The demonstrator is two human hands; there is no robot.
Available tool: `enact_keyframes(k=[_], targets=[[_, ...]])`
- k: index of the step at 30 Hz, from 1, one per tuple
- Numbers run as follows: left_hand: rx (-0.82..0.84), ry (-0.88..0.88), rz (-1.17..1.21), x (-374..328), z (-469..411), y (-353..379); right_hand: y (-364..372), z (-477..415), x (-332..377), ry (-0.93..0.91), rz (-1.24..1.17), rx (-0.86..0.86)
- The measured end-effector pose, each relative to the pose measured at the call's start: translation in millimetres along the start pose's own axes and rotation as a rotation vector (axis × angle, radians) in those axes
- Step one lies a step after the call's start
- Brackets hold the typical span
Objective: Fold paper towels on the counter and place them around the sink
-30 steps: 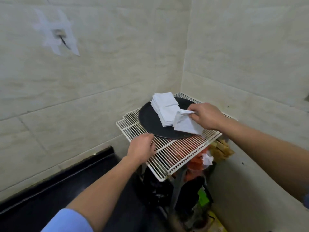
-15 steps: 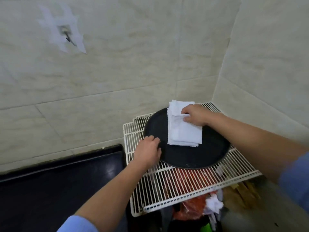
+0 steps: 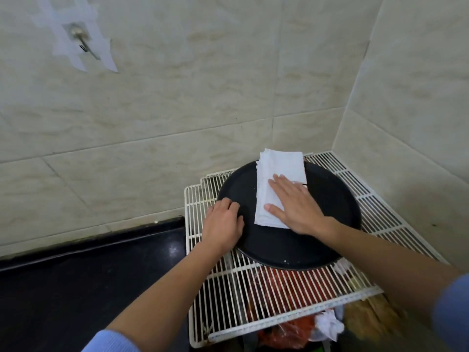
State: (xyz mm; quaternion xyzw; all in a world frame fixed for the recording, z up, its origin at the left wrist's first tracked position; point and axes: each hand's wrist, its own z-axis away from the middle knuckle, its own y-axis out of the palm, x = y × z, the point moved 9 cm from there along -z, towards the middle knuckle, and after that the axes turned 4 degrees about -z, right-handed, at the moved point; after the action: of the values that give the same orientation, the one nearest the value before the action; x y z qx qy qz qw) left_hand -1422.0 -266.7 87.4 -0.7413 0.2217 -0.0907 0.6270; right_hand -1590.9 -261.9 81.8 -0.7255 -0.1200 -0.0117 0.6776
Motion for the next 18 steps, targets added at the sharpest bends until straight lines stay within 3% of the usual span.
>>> enact_keyframes(k=[13, 15, 18], targets=[[0.07, 0.009, 0.003, 1.7, 1.8, 19.6, -8.7, 0.7, -3.5, 0.028, -0.067, 0.011], [0.076, 0.01, 0.002, 1.9, 1.8, 19.6, -52.9, 3.6, 2.3, 0.041, -0.196, -0.14], [0.08, 0.017, 0.001, 0.4, 2.4, 18.8, -153.7, 22.6, 16.4, 0.054, -0.553, -0.527]])
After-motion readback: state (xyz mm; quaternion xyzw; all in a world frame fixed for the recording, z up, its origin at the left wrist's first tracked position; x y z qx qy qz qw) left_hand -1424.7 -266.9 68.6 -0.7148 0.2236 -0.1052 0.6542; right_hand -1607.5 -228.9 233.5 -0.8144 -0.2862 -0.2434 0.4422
